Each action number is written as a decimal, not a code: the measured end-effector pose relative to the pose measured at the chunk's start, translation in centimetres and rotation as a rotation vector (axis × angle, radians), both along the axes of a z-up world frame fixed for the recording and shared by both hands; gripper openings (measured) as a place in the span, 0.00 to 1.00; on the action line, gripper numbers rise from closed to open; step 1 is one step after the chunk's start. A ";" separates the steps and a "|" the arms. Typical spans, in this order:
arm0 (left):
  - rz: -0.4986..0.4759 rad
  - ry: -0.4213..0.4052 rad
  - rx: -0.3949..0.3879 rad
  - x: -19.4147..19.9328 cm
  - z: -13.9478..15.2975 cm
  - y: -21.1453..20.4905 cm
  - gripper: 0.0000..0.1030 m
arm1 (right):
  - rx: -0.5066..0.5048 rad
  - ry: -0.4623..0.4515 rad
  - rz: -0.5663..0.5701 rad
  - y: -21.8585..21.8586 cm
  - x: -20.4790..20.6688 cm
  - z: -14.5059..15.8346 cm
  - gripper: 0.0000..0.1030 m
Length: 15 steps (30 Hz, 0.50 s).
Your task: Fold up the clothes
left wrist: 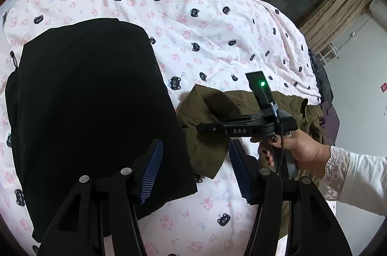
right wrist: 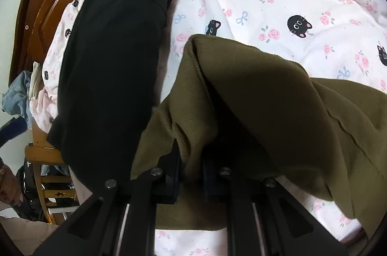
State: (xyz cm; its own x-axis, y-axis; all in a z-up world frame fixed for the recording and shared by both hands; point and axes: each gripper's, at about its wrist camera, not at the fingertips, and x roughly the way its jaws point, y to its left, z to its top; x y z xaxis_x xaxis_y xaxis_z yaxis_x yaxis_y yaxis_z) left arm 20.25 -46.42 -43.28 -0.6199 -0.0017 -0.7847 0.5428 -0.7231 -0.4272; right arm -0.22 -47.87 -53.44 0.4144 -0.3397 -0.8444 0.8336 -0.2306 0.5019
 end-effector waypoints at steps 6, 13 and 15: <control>-0.014 -0.001 0.017 -0.4 -0.1 0.7 0.51 | -0.035 -0.045 -0.080 1.6 -0.1 2.0 0.10; -0.032 -0.012 0.059 0.3 -0.3 1.8 0.51 | -0.116 -0.271 -0.380 5.0 -0.7 4.5 0.10; -0.025 -0.009 0.107 0.7 -0.6 2.1 0.52 | -0.146 -0.367 -0.488 6.4 -0.9 4.9 0.10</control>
